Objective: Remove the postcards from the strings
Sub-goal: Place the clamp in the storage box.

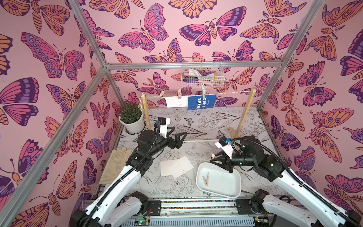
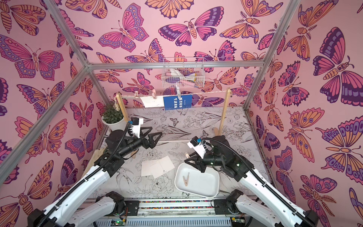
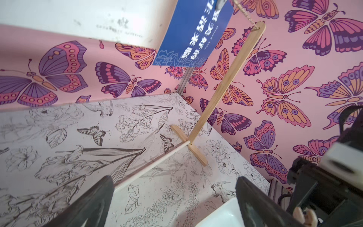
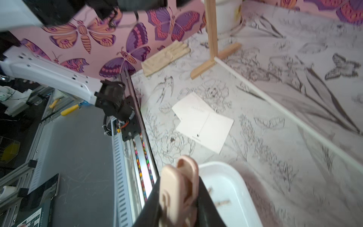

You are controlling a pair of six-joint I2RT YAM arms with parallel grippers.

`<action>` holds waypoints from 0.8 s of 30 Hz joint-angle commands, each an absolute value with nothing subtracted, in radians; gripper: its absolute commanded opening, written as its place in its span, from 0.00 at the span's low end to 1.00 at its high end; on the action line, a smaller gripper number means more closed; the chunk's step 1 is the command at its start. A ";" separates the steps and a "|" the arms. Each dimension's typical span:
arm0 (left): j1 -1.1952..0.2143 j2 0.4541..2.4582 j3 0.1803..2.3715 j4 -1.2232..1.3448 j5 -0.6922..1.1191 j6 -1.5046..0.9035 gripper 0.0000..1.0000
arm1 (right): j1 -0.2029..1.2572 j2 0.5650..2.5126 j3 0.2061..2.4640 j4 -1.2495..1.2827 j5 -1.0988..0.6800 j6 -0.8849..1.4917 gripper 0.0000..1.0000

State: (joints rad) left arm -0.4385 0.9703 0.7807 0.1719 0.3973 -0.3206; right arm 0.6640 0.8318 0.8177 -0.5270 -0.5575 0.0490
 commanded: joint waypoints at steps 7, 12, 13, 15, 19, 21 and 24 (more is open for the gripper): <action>-0.434 1.008 0.821 0.304 0.424 -0.225 0.96 | 0.732 0.893 0.725 -0.564 -0.470 0.163 0.18; -0.434 1.033 0.835 0.319 0.422 -0.203 0.97 | 0.796 0.917 0.710 -0.560 -0.394 0.194 0.41; -0.434 1.039 0.837 0.325 0.423 -0.197 0.97 | 0.797 0.920 0.710 -0.563 -0.391 0.194 0.46; -0.434 1.049 0.843 0.335 0.418 -0.195 0.97 | 0.797 0.919 0.710 -0.573 -0.366 0.190 0.53; -0.434 1.063 0.839 0.388 0.409 -0.203 0.97 | 0.797 0.900 0.735 -0.613 -0.315 0.155 0.61; -0.434 1.074 0.842 0.405 0.414 -0.208 0.96 | 0.797 0.889 0.777 -0.642 -0.287 0.126 0.62; -0.434 1.096 0.840 0.439 0.418 -0.219 0.94 | 0.798 0.876 0.894 -0.618 -0.287 0.068 0.62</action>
